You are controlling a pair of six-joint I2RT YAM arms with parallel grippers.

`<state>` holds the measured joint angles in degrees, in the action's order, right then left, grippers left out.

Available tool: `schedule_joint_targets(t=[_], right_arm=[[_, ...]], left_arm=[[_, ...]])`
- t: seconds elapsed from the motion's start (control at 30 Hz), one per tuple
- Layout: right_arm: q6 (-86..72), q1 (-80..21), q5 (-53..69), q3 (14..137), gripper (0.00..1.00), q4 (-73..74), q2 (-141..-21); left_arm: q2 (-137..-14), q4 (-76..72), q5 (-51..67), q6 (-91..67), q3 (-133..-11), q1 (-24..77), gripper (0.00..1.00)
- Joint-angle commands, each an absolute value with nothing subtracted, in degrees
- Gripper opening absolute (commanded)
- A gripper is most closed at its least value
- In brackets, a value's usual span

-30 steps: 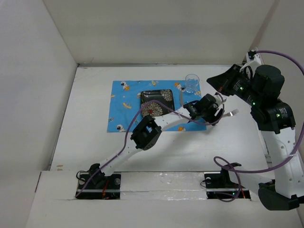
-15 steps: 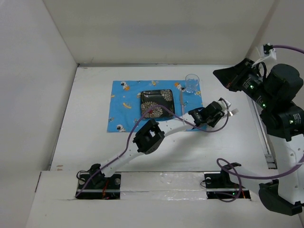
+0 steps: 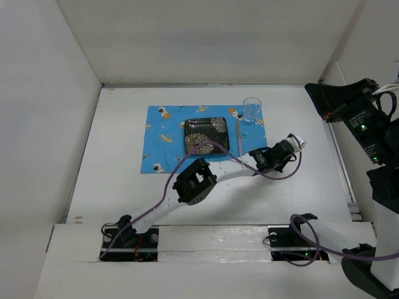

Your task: Set the dinner table for one person

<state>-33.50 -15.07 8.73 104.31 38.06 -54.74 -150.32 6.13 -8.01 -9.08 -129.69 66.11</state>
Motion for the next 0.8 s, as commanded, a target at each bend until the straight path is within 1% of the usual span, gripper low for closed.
schedule_joint_targets(t=[0.0,0.03,0.07,0.1,0.13,0.17,0.2,0.23,0.27,0.3,0.33,0.37,0.4,0.43,0.47,0.5,0.53,0.57,0.63,0.77], right_arm=[[-29.2,-14.9,4.6,109.0,0.17,35.2,-55.5],[-28.4,-14.9,1.8,109.9,0.18,35.4,-55.6],[-26.6,-15.4,0.4,113.1,0.17,36.2,-56.9],[-26.6,-15.4,0.4,113.1,0.17,36.2,-56.9],[-26.2,-15.9,-1.9,113.7,0.17,36.3,-57.3],[-26.0,-15.9,-1.8,113.6,0.17,35.8,-57.8],[-26.0,-15.9,-1.6,112.2,0.16,34.8,-57.7],[-26.2,-15.9,-0.5,110.3,0.13,33.3,-57.3],[-26.5,-15.9,1.3,105.0,0.11,29.5,-56.5],[-27.8,-15.9,2.1,102.2,0.09,27.8,-55.4],[-28.3,-15.9,3.8,99.7,0.03,26.6,-54.9],[-28.7,-15.9,4.7,97.7,0.0,25.7,-54.9],[-28.8,-15.9,5.4,94.1,0.0,25.6,-55.3],[-28.8,-15.9,6.8,92.0,0.0,25.3,-55.4],[-28.9,-15.9,7.3,90.0,0.0,24.5,-55.5],[-29.3,-16.4,7.7,84.3,0.0,23.7,-55.8],[-29.3,-16.4,8.4,84.2,0.0,23.7,-56.1],[-29.4,-16.4,9.0,82.4,0.0,22.3,-56.2],[-29.8,-16.4,10.3,78.7,0.0,21.5,-57.7],[-30.0,-17.8,12.5,75.7,0.07,20.8,-61.0]], left_arm=[[-136.8,4.1,-4.7,-12.6,-128.1,66.9,0.0],[-134.2,3.3,-4.4,-13.0,-126.0,66.9,0.0],[-127.1,1.3,-4.4,-14.6,-123.0,66.4,0.0],[-127.0,1.3,-4.4,-14.6,-123.0,66.4,0.0],[-124.2,0.6,-4.0,-15.2,-118.6,65.3,0.0],[-118.6,0.4,-4.0,-15.8,-115.9,64.5,0.0],[-115.5,-1.6,-4.2,-17.6,-112.5,63.6,0.0],[-112.4,-2.4,-4.4,-18.6,-105.0,60.8,0.0],[-105.5,-3.3,-4.4,-19.8,-101.0,59.0,0.0],[-102.1,-3.6,-5.1,-22.2,-96.7,57.1,0.0],[-98.5,-3.7,-5.5,-23.4,-88.2,52.7,0.0],[-91.3,-3.3,-6.1,-24.3,-84.2,50.4,0.0],[-87.8,-2.6,-7.5,-26.1,-80.0,47.9,0.0],[-84.2,-1.9,-8.0,-26.9,-72.8,45.4,0.0],[-78.2,-0.2,-8.1,-27.5,-69.7,40.0,0.0],[-73.3,3.2,-7.0,-28.4,-64.1,34.4,0.0],[-73.2,3.3,-7.0,-28.6,-61.5,34.4,0.0],[-69.4,5.2,-6.6,-28.5,-59.3,29.5,0.0],[-66.6,6.7,-4.7,-27.9,-53.8,25.8,0.0],[-64.5,6.9,-3.3,-27.2,-47.6,20.7,0.0]])
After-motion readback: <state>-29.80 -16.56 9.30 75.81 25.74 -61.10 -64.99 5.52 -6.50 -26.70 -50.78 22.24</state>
